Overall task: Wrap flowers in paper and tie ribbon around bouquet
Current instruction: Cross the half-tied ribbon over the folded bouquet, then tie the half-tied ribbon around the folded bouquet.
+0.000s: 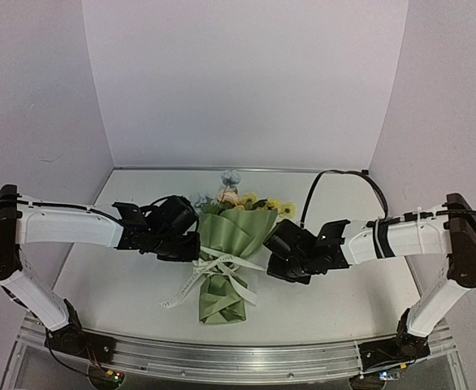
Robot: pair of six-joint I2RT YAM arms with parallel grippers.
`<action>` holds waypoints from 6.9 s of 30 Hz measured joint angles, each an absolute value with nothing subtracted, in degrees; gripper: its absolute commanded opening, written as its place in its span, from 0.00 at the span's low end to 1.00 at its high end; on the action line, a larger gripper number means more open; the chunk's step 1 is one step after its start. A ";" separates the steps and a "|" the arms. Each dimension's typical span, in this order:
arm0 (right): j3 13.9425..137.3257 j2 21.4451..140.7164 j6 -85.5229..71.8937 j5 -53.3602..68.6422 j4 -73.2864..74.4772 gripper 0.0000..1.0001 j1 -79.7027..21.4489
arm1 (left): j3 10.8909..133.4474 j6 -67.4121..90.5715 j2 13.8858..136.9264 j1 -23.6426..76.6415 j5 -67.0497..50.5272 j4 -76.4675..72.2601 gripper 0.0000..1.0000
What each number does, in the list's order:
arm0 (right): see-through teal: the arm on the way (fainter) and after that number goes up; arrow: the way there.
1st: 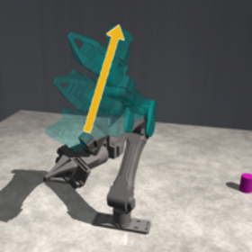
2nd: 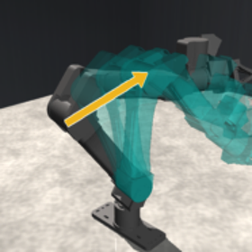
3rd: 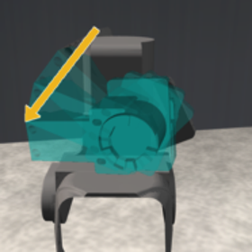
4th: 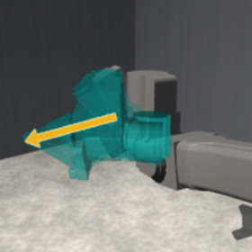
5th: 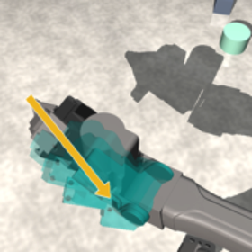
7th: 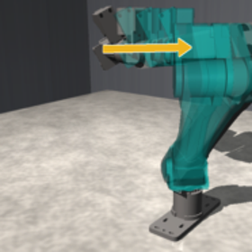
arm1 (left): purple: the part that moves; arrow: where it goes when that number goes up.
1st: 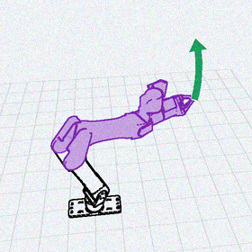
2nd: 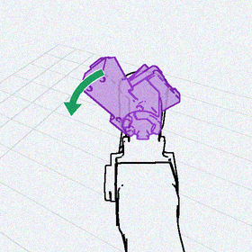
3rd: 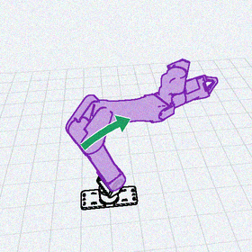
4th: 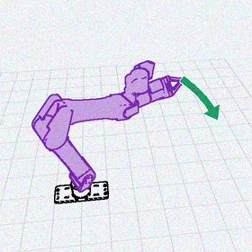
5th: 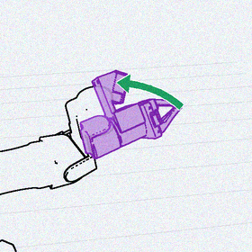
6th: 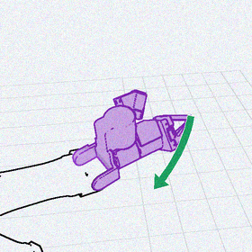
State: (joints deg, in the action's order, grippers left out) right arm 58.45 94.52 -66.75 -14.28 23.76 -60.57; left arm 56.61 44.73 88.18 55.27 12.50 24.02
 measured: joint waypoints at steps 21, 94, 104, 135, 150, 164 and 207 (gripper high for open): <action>69.65 94.83 -61.49 -16.67 28.78 0.00 -61.67 | 49.63 46.99 89.14 54.92 8.66 11.27 0.17; 62.66 95.72 -62.22 -19.26 33.02 0.00 -63.43 | 47.64 48.68 86.51 51.67 13.05 13.97 0.21; 62.65 95.70 -62.17 -20.65 33.70 0.00 -63.89 | 47.66 50.05 91.04 51.57 11.85 12.89 0.24; 62.11 95.35 -61.93 -22.26 36.14 0.00 -64.05 | 46.26 46.92 87.38 51.68 2.48 2.87 0.00; 59.28 95.38 -62.13 -23.14 35.26 0.00 -62.14 | 41.43 46.96 81.61 54.16 6.18 2.62 0.00; 66.28 101.67 -54.67 -21.05 35.90 0.20 -59.74 | 41.71 49.60 86.64 54.59 9.02 0.45 0.00; 57.76 104.11 -41.60 -18.82 15.23 0.00 -69.54 | 47.42 52.42 89.38 54.57 7.71 4.63 0.00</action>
